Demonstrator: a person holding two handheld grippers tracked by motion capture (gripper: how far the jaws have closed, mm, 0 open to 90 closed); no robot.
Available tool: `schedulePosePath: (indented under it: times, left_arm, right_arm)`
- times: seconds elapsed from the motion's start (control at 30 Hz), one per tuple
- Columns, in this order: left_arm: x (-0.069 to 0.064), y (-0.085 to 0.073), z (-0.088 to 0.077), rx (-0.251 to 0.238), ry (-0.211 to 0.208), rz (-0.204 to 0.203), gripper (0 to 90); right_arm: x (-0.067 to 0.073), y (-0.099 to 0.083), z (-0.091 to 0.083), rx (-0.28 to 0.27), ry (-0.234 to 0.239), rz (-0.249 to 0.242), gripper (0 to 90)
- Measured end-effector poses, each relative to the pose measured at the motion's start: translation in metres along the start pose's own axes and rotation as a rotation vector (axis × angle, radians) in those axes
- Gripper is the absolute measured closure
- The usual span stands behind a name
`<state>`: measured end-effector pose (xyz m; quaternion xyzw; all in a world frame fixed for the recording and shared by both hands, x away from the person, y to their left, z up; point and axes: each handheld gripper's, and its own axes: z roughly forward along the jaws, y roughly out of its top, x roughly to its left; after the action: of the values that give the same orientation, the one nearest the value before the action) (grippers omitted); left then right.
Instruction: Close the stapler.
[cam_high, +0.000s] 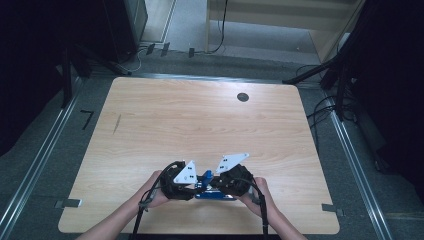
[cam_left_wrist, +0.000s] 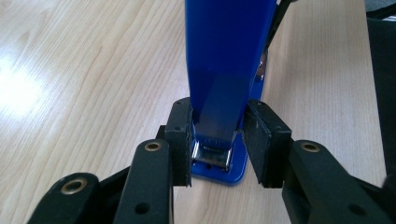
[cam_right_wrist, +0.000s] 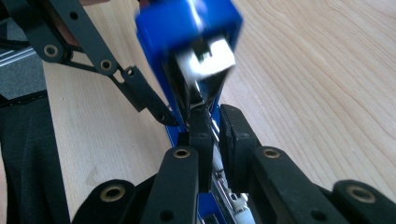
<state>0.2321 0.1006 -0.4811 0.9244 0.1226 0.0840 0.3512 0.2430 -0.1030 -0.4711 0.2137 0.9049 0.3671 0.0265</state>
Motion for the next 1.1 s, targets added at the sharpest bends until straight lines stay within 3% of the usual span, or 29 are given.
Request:
schedulePosePath:
  times: [0.87,1.1]
  left_arm:
    - [-0.002,0.005,0.013,0.016,0.0,-0.005,64.8]
    - [-0.002,0.006,0.015,0.021,-0.003,-0.009,64.7]
  right_arm:
    - [-0.013,-0.015,-0.031,-0.017,-0.038,0.061,83.2]
    - [-0.018,-0.024,-0.047,-0.03,-0.053,0.105,82.1]
